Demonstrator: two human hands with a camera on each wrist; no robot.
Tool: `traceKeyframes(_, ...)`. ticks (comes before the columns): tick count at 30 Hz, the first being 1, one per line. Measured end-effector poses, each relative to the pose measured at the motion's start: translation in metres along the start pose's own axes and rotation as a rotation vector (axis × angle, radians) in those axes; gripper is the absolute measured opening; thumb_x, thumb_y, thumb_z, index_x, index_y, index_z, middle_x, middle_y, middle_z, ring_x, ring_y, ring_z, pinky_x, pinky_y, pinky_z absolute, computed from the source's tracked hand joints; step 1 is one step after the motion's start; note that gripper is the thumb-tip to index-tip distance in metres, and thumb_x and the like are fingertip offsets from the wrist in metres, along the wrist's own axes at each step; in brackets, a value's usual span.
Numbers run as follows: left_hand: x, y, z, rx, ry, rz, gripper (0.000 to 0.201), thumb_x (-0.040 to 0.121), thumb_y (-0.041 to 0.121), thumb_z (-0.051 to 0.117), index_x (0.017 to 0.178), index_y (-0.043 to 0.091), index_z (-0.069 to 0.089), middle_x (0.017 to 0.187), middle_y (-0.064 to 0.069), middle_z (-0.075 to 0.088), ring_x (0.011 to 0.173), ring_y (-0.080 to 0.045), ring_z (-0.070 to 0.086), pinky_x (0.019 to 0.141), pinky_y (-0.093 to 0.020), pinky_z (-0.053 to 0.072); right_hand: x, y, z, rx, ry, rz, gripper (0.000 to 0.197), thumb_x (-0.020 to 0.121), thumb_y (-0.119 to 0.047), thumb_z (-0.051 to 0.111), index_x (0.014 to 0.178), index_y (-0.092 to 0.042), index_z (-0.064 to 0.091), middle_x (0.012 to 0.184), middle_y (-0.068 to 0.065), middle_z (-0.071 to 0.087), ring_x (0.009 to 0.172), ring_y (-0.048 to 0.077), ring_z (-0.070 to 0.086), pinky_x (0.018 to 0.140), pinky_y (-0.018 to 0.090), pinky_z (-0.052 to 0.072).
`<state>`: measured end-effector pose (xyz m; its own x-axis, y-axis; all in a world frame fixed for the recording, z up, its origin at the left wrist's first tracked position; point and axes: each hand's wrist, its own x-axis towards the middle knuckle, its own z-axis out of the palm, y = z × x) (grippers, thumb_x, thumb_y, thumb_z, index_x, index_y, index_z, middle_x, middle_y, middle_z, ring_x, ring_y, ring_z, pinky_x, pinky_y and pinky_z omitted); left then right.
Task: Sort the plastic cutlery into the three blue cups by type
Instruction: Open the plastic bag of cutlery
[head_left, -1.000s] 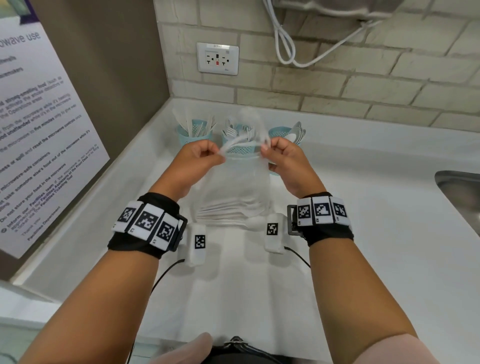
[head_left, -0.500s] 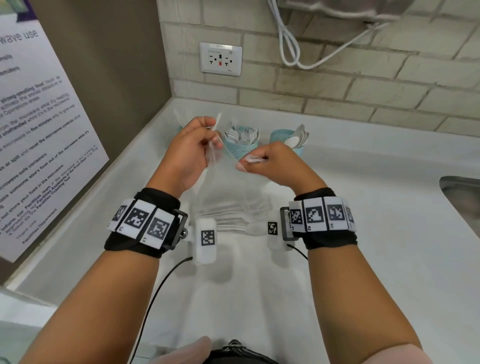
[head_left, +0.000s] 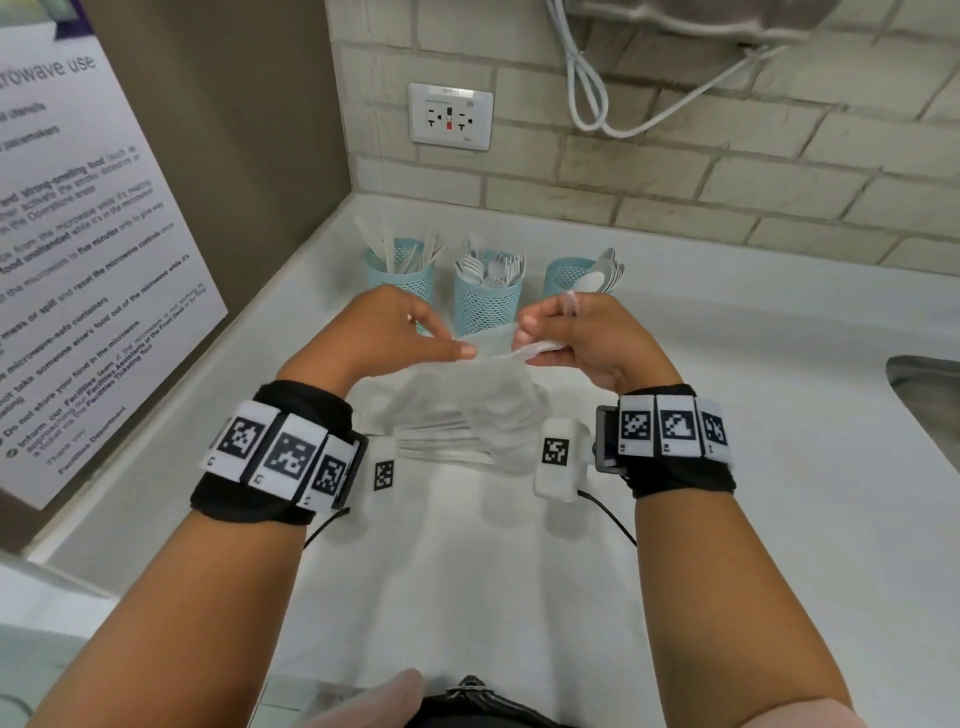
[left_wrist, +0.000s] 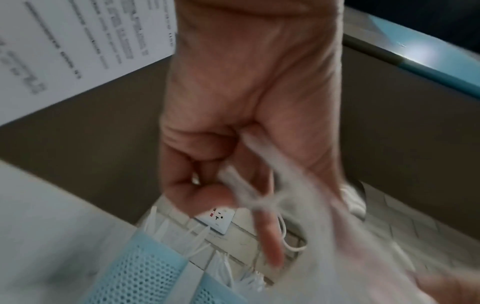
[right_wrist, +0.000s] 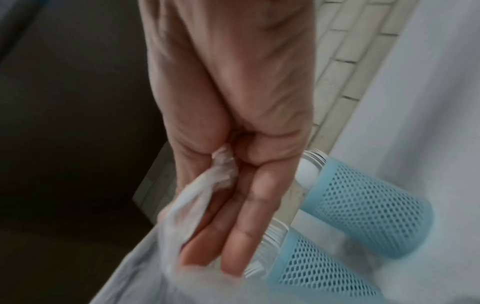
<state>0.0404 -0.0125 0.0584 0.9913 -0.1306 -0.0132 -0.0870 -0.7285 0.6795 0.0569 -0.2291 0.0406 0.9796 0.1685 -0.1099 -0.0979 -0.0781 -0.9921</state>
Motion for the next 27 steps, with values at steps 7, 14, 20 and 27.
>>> traceKeyframes(7, 0.009, -0.021, 0.003, -0.223, -0.093, -0.230, 0.015, 0.085, 0.025, 0.068, 0.084, 0.010, 0.066, 0.067, 0.001, 0.055, 0.057, -0.010, 0.050, 0.053, -0.018, 0.047, 0.002, 0.017, 0.001, 0.669, 0.090, 0.214, 0.017, 0.098, 0.000, 0.037, 0.091, -0.008, 0.051, 0.058, 0.004, 0.069, 0.054, 0.012, 0.069, 0.051, 0.027, 0.058)
traceKeyframes(14, 0.016, -0.039, 0.013, -1.523, -0.095, -0.540, 0.017, 0.097, -0.001, 0.040, 0.090, 0.000, 0.055, 0.065, -0.010, 0.069, 0.057, -0.015, 0.069, 0.049, -0.024, 0.056, 0.016, 0.042, 0.008, 0.990, 0.223, 0.394, 0.023, 0.100, -0.010, 0.036, 0.085, -0.006, 0.053, 0.041, 0.000, 0.049, 0.030, 0.008, 0.046, 0.031, 0.014, 0.036)
traceKeyframes(20, 0.018, -0.051, 0.011, -1.760, -0.088, -0.551, 0.012, 0.078, 0.000, 0.046, 0.082, 0.008, 0.054, 0.058, -0.001, 0.055, 0.049, -0.009, 0.057, 0.063, -0.029, 0.056, 0.010, 0.027, 0.002, 0.238, 0.039, 0.266, 0.064, 0.070, -0.040, 0.078, 0.122, -0.010, 0.056, 0.109, 0.006, 0.065, 0.092, 0.020, 0.054, 0.081, 0.032, 0.046)
traceKeyframes(27, 0.032, -0.052, 0.012, -1.788, -0.116, -0.599, 0.027, 0.098, 0.008, 0.037, 0.072, 0.009, 0.042, 0.057, 0.003, 0.035, 0.039, -0.007, 0.035, 0.045, -0.015, 0.040, -0.001, 0.008, -0.014, -0.470, 0.096, 0.148, 0.022, 0.079, -0.031, 0.073, 0.096, -0.024, 0.062, 0.077, -0.005, 0.059, 0.062, 0.009, 0.048, 0.054, 0.020, 0.036)
